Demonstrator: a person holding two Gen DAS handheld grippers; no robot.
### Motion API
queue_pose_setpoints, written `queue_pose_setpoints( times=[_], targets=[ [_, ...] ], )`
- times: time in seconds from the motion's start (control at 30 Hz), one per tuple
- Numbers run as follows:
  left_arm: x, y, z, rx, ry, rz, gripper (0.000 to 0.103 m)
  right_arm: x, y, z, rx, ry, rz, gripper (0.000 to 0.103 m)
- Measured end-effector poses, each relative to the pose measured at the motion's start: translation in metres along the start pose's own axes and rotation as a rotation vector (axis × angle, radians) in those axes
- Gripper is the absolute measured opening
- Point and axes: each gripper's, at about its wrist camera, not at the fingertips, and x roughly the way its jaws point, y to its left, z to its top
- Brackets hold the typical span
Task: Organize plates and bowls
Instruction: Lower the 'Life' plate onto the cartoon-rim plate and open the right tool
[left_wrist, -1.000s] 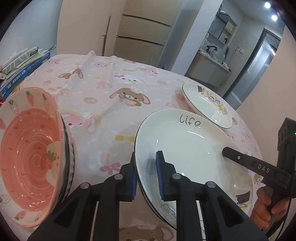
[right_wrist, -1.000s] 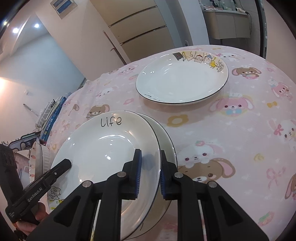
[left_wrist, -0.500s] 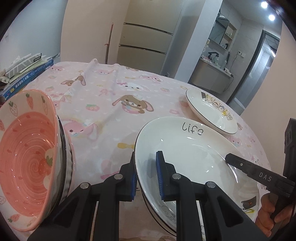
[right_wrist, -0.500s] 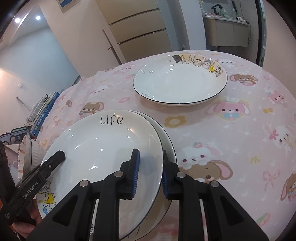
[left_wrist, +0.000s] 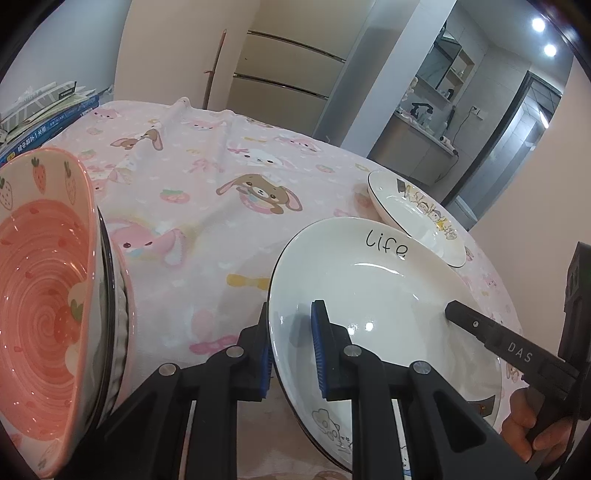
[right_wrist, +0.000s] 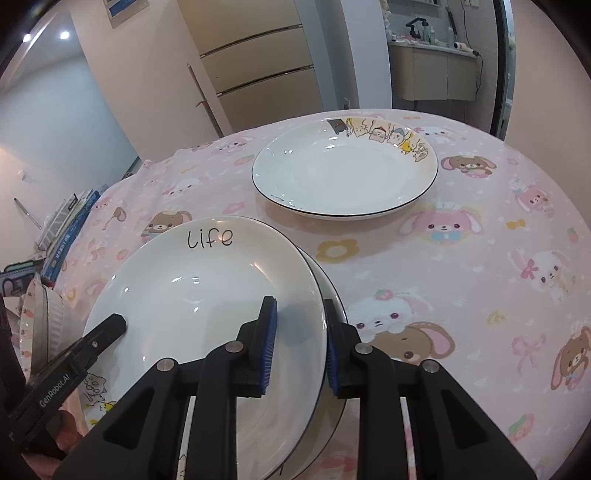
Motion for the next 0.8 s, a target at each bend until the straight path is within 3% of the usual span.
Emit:
queue_pose_setpoints(
  times=[0.13,0.37,0.47,0.6,0.8],
  targets=[
    [0.002,0.0,0.0,-0.001,-0.018,0.004,0.019,-0.002,0.007,-0.002,-0.063,-0.015,-0.039,0.024],
    [0.004,0.0,0.001,-0.003,-0.036,0.004,0.019,-0.001,0.004,-0.001,-0.068,-0.031,-0.014,0.024],
    [0.003,0.0,0.0,0.0,-0.018,0.006,0.019,-0.002,0.005,-0.004,-0.085,-0.037,-0.021,0.024],
    [0.005,-0.004,-0.001,0.026,0.006,0.016,0.028,-0.005,0.006,-0.01,-0.112,-0.027,-0.021,0.025],
    [0.007,-0.001,-0.001,0.017,0.031,-0.015,0.029,-0.009,0.009,-0.008,-0.155,-0.013,-0.043,0.025]
  ],
)
